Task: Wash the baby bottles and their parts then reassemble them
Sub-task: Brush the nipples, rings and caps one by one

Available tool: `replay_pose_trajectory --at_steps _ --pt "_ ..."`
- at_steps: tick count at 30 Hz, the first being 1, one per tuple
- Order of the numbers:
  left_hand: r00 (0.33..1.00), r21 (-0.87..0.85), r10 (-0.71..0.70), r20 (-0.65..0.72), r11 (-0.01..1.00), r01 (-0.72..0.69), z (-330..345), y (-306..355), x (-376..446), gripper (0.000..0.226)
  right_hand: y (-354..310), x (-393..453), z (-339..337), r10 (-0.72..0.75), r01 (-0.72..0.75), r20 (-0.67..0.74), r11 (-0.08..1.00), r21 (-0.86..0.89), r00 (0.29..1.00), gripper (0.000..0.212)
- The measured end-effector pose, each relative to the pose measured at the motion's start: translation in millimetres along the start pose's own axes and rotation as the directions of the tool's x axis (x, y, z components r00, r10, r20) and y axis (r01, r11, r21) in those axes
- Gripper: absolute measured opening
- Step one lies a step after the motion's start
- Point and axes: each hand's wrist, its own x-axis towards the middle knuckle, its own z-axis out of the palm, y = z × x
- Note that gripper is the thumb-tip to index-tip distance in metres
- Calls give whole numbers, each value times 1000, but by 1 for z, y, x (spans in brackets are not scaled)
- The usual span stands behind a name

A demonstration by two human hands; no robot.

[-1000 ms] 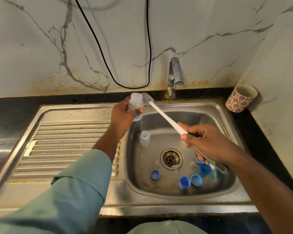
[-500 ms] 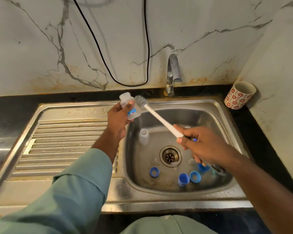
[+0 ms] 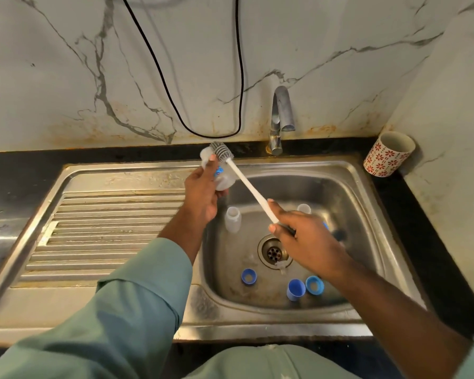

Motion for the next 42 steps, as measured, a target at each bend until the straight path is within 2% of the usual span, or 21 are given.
replay_pose_trajectory --at_steps 3,4,7,8,11,13,15,16,18,20,21,22,25,29,31,33,34,38,41,42 --pt "988 -65 37 -150 997 -47 -4 10 9 30 0 -6 3 -26 30 77 998 -53 997 50" --pt "988 -33 51 -147 998 -56 -4 9 9 33 -1 -7 4 -33 37 83 998 -48 996 51" --pt "998 99 54 -8 994 -53 4 -8 0 34 0 8 4 14 -14 -30 1000 6 999 52" --pt "999 97 53 -8 994 -52 6 -8 -1 32 0 10 3 22 -21 -38 1000 15 999 53" --pt "992 -79 47 -119 995 -56 0 5 9 33 2 -5 4 -10 11 20 1000 -27 1000 53" --pt "995 -40 52 -80 998 -56 0 2 8 35 1 -14 7 -22 22 36 1000 -11 999 53" --pt "999 50 22 28 998 -23 6 -13 1 36 2 -2 7 -1 1 -41 1000 -2 999 53" --pt "999 54 3 42 999 -5 10 -16 -2 36 1 4 7 11 -11 -62 1000 -2 998 53" --pt "1000 -24 -19 -18 1000 19 11 -10 1 35 0 6 4 6 -7 -35 1000 -20 999 53" --pt "993 -103 0 -116 995 -12 4 -2 10 34 3 -5 0 -1 2 40 999 -37 999 51" --pt "993 -66 37 -114 997 -45 1 -2 13 34 2 -13 0 4 -2 70 1000 -25 998 51" --pt "994 -7 76 -73 997 -77 -1 -4 11 33 0 -15 -1 3 -2 78 1000 -18 997 50" --pt "990 139 128 52 981 -134 4 -17 4 36 -3 2 -3 32 -33 -19 999 -8 999 51" --pt "977 12 201 -66 980 -201 -2 -2 11 38 -3 -8 -1 10 -9 32 1000 -27 999 43" --pt "971 47 238 3 970 -238 -5 -4 11 39 -4 -15 0 27 -29 46 999 40 999 40" --pt "970 164 221 102 958 -236 0 -13 4 45 -4 -4 -4 115 -110 -27 981 158 993 44" --pt "971 172 213 108 958 -230 2 -15 3 47 -5 1 -6 131 -122 -42 977 176 990 45" --pt "984 -25 176 -25 984 -177 0 1 10 42 -6 -9 -8 69 -73 33 990 119 997 37" --pt "985 20 153 78 988 -155 6 -5 5 41 -5 -3 -6 109 -104 -27 981 162 994 45" --pt "988 -3 134 71 991 -134 9 -6 4 42 -7 1 -7 103 -95 -47 984 151 994 47"
